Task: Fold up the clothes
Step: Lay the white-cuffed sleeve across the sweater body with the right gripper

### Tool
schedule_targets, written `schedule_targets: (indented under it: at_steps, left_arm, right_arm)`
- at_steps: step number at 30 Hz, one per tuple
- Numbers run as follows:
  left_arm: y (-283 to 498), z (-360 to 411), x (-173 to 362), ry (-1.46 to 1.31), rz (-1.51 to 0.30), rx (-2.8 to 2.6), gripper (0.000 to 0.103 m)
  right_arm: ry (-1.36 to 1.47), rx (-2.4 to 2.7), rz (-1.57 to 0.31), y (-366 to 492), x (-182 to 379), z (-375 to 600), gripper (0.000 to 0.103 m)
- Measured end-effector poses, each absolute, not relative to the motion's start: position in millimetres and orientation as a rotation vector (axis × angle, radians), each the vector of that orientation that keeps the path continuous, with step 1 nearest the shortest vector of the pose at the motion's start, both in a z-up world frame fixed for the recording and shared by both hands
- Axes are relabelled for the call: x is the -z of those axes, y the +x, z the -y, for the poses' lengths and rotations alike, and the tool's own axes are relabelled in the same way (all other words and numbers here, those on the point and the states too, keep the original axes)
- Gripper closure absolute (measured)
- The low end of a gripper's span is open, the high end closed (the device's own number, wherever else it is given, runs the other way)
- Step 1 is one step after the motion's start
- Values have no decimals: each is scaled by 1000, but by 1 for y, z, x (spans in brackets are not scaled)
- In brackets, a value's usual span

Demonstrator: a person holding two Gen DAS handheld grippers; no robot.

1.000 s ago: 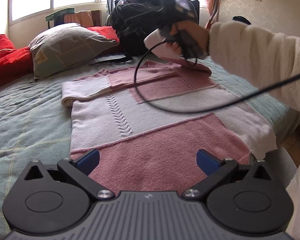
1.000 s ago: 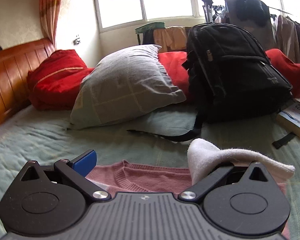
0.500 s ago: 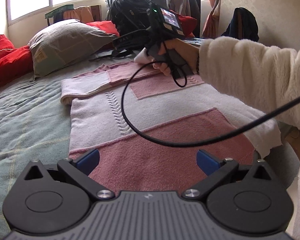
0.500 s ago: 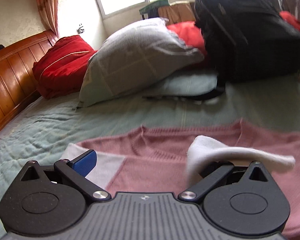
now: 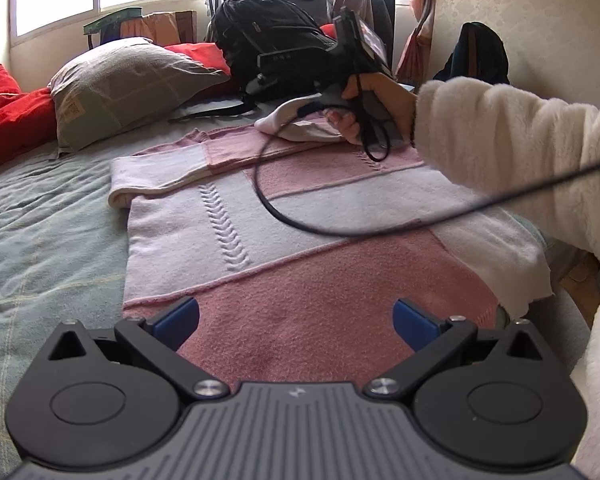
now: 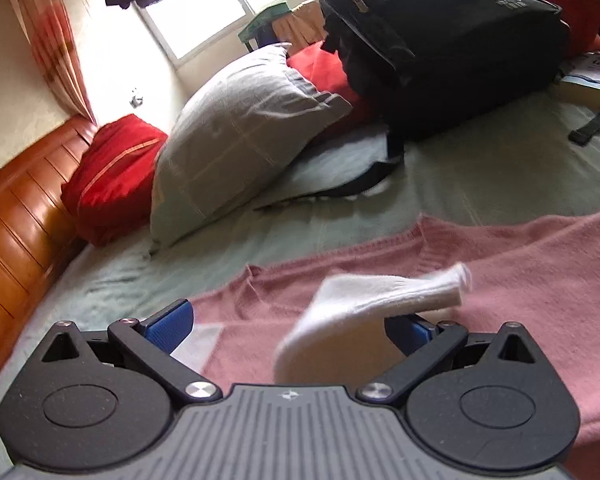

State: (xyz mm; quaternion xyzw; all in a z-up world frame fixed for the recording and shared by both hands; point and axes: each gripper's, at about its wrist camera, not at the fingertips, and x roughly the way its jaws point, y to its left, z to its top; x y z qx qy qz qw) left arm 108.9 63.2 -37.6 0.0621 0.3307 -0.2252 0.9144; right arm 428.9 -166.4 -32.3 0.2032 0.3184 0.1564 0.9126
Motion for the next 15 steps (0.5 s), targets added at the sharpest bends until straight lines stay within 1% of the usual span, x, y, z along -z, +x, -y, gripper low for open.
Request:
schedule_targets:
  at_steps: [11, 15]
  left_arm:
    - [107, -73, 37, 108, -675, 441, 1]
    - [106, -74, 37, 110, -676, 435, 1]
  right_arm:
    - [281, -534, -664, 436, 21, 91, 0]
    - [198, -520, -661, 432, 17, 83, 0]
